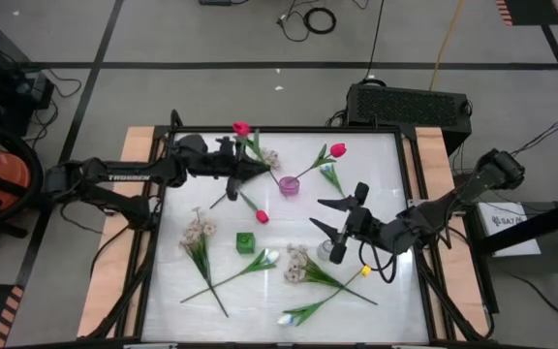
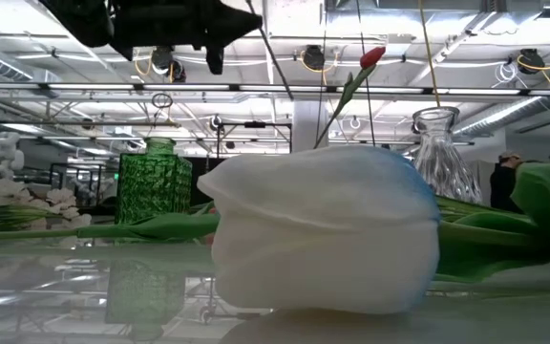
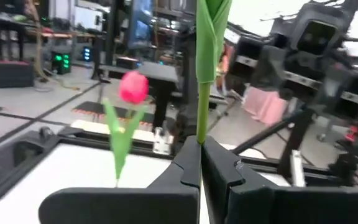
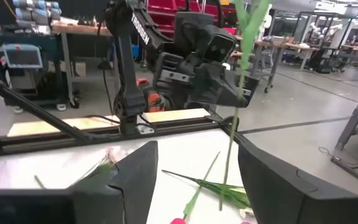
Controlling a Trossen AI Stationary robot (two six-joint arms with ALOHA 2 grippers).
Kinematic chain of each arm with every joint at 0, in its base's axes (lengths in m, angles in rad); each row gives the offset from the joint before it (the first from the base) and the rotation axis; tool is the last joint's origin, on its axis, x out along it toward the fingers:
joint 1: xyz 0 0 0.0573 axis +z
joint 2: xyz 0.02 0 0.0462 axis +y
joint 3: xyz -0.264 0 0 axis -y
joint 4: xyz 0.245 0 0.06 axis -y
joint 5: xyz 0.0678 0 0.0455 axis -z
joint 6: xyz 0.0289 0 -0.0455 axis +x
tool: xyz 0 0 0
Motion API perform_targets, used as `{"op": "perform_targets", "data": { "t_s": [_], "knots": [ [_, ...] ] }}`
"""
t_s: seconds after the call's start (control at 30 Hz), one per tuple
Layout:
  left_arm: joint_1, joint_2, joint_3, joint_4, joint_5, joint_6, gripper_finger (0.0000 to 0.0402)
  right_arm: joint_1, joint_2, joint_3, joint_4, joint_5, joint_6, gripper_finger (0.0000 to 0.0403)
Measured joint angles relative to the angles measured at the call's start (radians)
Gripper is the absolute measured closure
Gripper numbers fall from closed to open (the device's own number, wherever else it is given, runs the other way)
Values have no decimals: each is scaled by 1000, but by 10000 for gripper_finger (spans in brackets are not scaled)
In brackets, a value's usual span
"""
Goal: Sort flowers into vase by color
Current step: Put the right red flower into the purple vase
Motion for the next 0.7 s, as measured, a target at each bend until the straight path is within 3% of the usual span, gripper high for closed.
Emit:
{"op": "perform_targets", "data": {
  "t_s": [0.27, 0.7],
  "knots": [
    [86, 92, -1, 47, -1, 34, 400, -11, 0, 0, -41, -4, 0, 188],
    [107, 144, -1, 101, 24, 53, 400, -11, 0, 0, -56, -4, -25, 188]
  ]
}}
